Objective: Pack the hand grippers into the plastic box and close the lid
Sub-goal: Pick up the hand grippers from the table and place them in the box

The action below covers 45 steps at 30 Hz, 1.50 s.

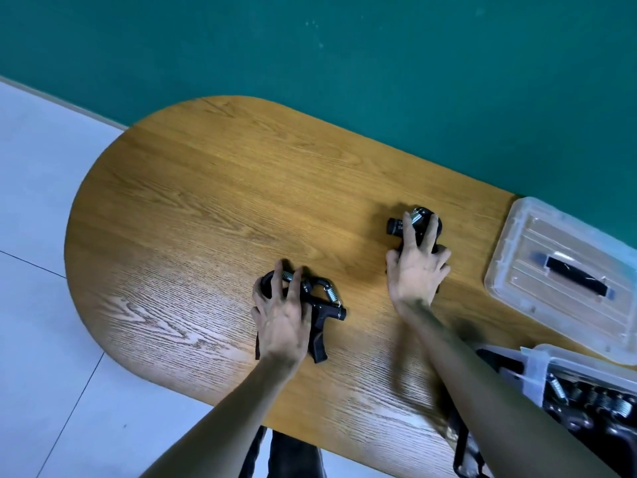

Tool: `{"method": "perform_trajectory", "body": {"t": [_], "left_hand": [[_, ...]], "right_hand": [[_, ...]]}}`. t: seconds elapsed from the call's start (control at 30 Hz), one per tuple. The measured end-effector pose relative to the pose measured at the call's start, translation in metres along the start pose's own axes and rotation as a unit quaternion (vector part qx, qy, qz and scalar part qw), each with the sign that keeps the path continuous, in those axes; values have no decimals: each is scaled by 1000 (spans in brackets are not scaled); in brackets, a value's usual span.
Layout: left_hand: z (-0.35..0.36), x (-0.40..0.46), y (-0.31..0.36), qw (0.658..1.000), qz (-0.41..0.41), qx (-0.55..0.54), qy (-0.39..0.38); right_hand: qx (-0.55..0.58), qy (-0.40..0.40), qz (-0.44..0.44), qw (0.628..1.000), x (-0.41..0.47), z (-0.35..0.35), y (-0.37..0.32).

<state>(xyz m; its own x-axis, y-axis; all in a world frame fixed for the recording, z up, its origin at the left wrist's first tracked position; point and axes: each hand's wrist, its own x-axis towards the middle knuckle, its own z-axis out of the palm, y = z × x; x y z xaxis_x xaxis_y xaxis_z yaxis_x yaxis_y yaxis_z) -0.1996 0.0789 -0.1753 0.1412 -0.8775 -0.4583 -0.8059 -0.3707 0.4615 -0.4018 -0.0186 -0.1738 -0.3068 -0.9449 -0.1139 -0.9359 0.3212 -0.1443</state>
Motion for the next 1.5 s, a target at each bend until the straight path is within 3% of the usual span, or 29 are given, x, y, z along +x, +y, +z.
{"method": "perform_trajectory", "body": {"t": [0.23,0.43,0.7,1.0,1.17,1.5], "left_hand": [[-36,-21,28,1000,24,7,6],[-69,-49,70,992,73,103,6],[-70,-98,108,975,178,129,29],[-16,-166,195,960,250,125,26],[34,-215,264,943,301,139,10],[120,-245,311,942,271,196,-21]], "right_hand": [[-9,-30,-35,999,-57,-45,-1],[-8,-22,-57,998,-107,-89,-3],[6,42,-36,998,-163,-137,29],[-20,75,12,997,-194,-179,138],[-29,42,52,997,-207,-202,228],[-11,-2,69,998,-201,-186,338]]}}
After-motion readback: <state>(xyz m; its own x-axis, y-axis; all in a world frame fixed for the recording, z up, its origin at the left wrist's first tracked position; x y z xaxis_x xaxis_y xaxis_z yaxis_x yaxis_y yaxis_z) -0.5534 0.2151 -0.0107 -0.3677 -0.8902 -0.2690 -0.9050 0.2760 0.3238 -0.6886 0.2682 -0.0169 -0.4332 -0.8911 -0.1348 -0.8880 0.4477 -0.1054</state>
